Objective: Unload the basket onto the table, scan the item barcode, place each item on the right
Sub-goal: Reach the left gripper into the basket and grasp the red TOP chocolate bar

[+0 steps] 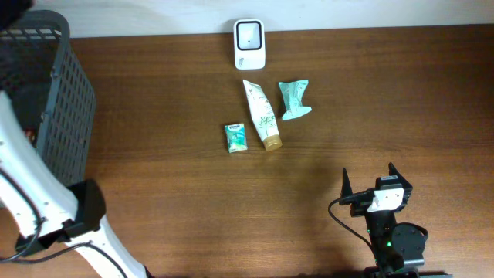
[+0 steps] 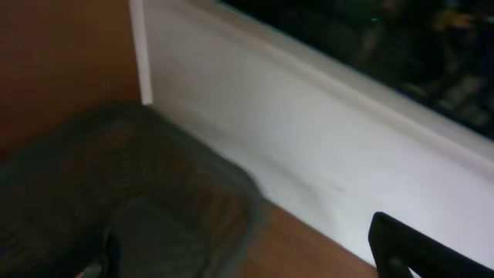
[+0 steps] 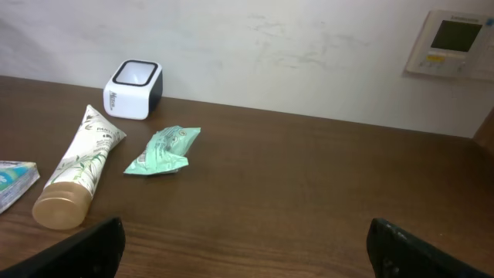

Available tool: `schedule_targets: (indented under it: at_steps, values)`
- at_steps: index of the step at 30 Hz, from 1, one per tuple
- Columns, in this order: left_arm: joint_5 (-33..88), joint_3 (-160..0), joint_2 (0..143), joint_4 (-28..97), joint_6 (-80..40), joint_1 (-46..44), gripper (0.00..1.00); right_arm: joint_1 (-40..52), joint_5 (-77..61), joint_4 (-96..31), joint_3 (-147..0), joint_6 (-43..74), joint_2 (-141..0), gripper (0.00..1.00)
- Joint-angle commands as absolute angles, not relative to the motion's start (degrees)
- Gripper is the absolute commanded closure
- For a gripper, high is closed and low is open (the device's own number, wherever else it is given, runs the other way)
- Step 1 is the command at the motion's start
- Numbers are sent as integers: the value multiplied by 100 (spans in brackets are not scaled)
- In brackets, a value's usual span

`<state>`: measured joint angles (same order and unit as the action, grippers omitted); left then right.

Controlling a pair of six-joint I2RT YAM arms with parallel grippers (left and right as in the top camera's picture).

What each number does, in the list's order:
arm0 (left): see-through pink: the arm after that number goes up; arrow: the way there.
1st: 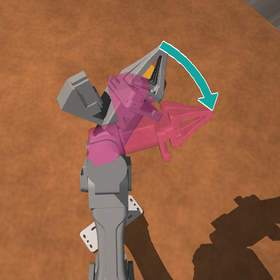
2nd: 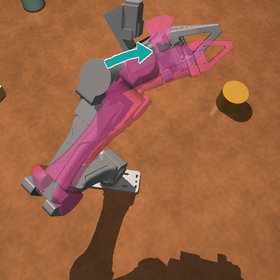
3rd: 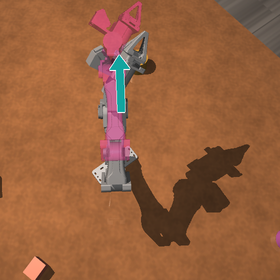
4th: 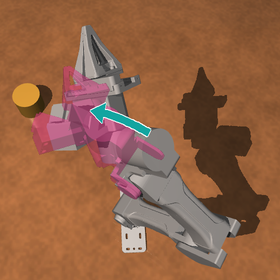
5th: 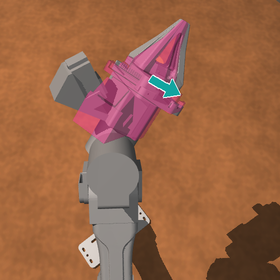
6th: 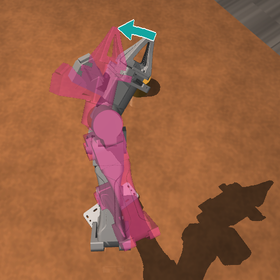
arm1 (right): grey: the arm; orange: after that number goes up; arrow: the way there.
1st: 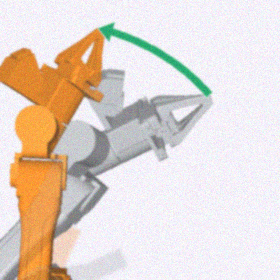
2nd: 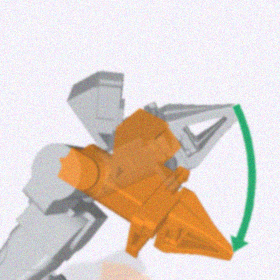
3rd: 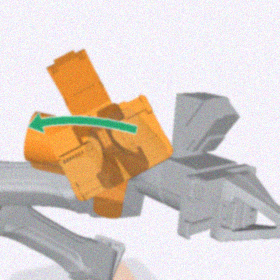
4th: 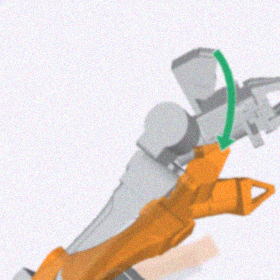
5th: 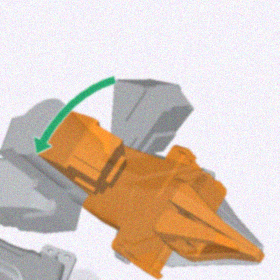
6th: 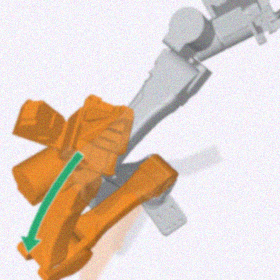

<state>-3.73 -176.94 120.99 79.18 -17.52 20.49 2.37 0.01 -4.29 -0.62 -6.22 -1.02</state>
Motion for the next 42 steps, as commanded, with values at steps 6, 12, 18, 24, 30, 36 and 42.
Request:
schedule_targets:
  at_steps: [6,12,18,24,30,36,42]
  values:
    - [-432,-16853,12068,8062,-1710,2569,1,272,27,-454,-32,-655,-73,1]
    - [-521,-15911,12097,8023,-1704,2569,1,272,27,-454,-32,-655,-73,1]
    - [-740,-15356,12099,7819,-1704,2569,1,270,27,-454,-32,-655,-73,1]
    - [-1157,-15056,12108,7808,-1417,2569,2,270,27,-454,-32,-655,-73,1]
    - [-1192,-14643,12108,7456,209,2569,2,272,27,-454,-32,-655,-73,1]
    - [-2292,-13701,12108,6252,819,2871,4,272,27,-454,-32,-655,-73,1]
    - [-1135,-12628,12108,5822,2049,3634,4,272,27,-454,-32,-655,-73,1]
